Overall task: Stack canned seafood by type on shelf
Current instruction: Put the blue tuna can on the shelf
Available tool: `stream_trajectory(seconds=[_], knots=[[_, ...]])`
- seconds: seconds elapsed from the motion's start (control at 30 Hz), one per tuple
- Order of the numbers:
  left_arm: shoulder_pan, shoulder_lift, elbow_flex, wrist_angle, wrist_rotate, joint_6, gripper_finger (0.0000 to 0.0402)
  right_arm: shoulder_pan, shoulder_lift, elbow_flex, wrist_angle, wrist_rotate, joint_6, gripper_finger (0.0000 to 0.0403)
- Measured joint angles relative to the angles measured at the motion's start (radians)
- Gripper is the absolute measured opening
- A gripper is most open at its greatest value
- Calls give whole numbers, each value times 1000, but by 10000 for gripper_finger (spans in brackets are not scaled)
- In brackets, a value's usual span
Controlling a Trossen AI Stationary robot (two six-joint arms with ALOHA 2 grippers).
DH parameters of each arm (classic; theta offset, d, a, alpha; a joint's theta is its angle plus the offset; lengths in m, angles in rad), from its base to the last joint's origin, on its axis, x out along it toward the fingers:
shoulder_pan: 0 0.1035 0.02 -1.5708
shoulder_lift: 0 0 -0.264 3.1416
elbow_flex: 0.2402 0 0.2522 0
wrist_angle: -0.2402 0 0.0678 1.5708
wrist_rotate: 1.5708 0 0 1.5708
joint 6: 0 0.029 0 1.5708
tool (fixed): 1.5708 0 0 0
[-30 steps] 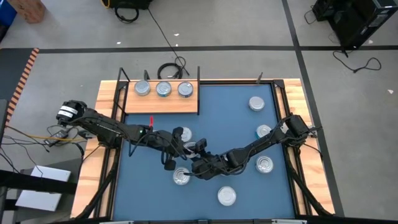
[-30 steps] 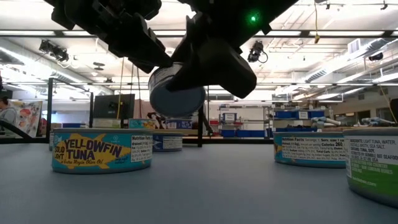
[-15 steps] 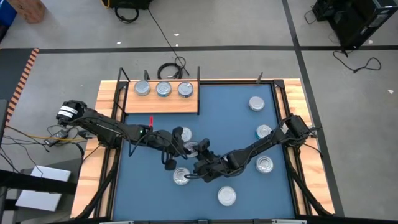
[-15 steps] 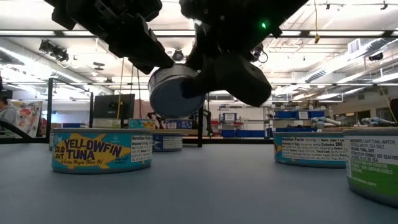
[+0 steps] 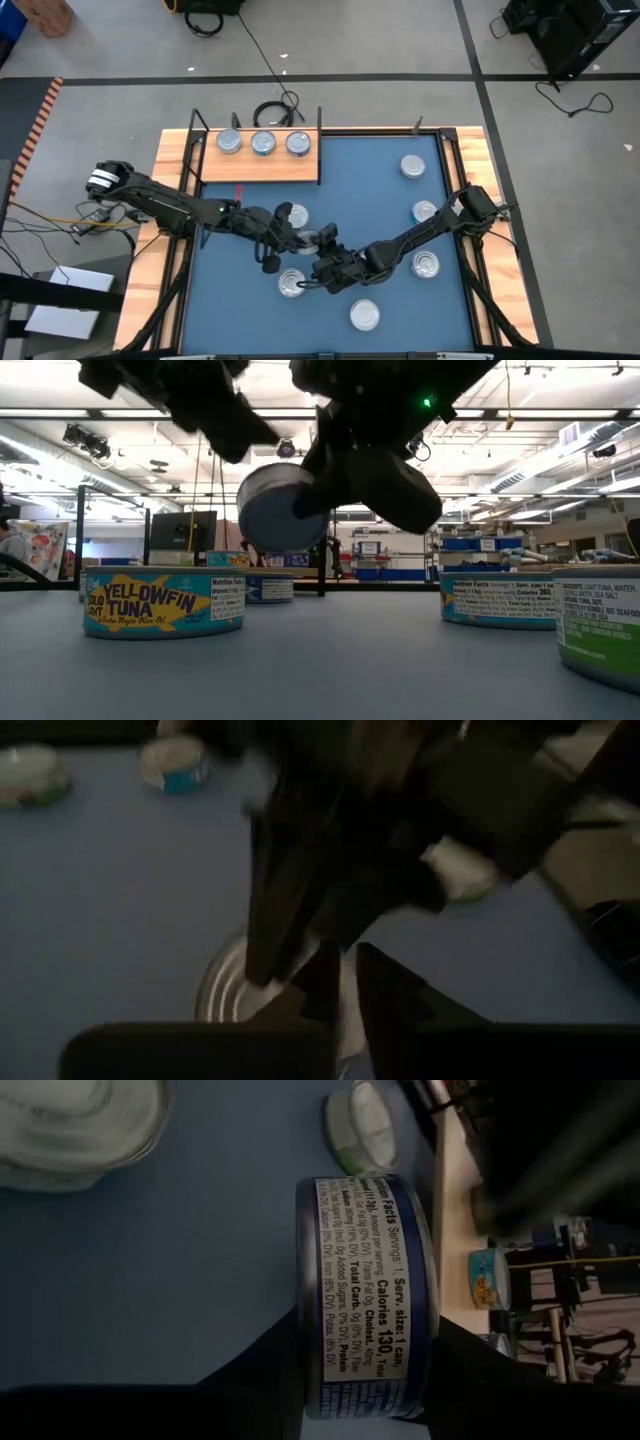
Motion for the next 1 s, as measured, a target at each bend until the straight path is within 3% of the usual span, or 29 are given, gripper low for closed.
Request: stream_trajectory(seconds=[0.17, 0.33, 0.47, 1.0], knots=[[-22, -61, -35, 6, -23, 0, 90, -7, 0, 9, -2, 1, -2, 143], [-45, -139, -192, 164, -65, -27, 111, -13, 0, 21, -4, 1, -6, 143], [-46, -228, -302, 333, -66, -37, 110, -20, 0, 26, -3, -11, -30, 143], [-45, -565, -496, 348, -155, 3, 85, -100, 0, 187, -123, -11, -66, 143]])
